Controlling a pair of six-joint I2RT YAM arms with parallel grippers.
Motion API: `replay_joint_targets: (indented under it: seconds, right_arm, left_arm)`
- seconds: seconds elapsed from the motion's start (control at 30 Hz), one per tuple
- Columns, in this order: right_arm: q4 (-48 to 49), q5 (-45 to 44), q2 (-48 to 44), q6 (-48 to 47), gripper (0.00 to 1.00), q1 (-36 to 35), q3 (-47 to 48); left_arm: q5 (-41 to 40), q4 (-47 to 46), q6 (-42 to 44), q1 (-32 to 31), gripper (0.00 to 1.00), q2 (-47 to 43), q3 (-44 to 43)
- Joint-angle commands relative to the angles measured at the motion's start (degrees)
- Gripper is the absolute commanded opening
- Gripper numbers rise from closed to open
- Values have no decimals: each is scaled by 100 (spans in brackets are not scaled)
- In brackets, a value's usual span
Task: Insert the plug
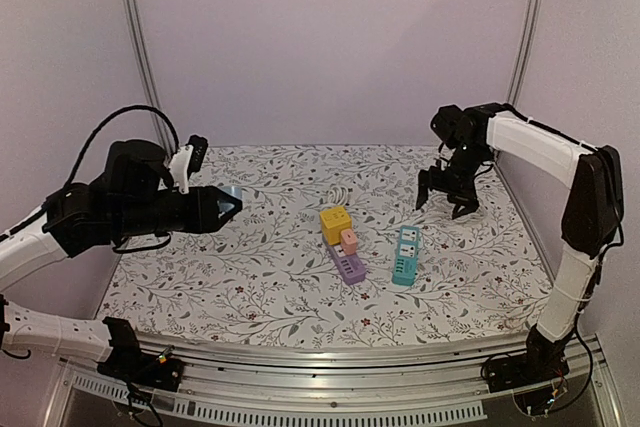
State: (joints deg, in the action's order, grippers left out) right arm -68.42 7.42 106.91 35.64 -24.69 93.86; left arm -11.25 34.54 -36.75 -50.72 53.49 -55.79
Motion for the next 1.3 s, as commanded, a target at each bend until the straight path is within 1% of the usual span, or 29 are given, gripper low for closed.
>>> replay_joint_targets:
  seconds: [0.0,0.07,0.17,0.27,0.3,0.4,0.5,0.67,0.77,0.9,1.07,1.27]
  right_arm:
    - [-281,96,-508,-194,90,9,365]
    - [-169,604,-638,-214,90,9,495]
    - [212,1567,-839,-181,90,8,536]
    - [639,2496,-1009,20,96,-58,511]
    - [758,2773,-1036,130,99,-114,510]
    - [1109,3415,-1020,350,99,-301,552]
    - [1513,3834,-982,696,99,-560,571]
    - [1824,4087,-765,1087,97,-1009,874]
    - [1845,4153,-534,1200,95,-1272,1176]
    - [1864,4196,-362,1281,91,-1507,1369]
    - [1794,4323,-304,1170,86,-1739,1354]
    - [1854,4443,-356,974,82,-1832,1111]
  left_arm:
    - [1465,-1245,350,27,8,1,-48]
    - [1767,-1604,372,27,11,53,8]
    - [1940,-1621,629,20,12,293,-54]
    - [2220,-1635,1043,-14,12,552,-162]
    - [2260,-1621,1229,-43,12,634,-218]
    - [2202,-1462,1790,-149,11,901,-421]
    - [2113,-1369,2336,-246,11,1176,-616]
    - [2053,-1194,3116,-575,11,1706,-1040]
    - [1977,-1115,3342,-744,10,2038,-1256]
    - [1883,-1037,3390,-799,9,2450,-1513]
    - [2081,-995,3305,-808,9,2795,-1794]
    - [2247,-998,3170,-808,11,2957,-1929]
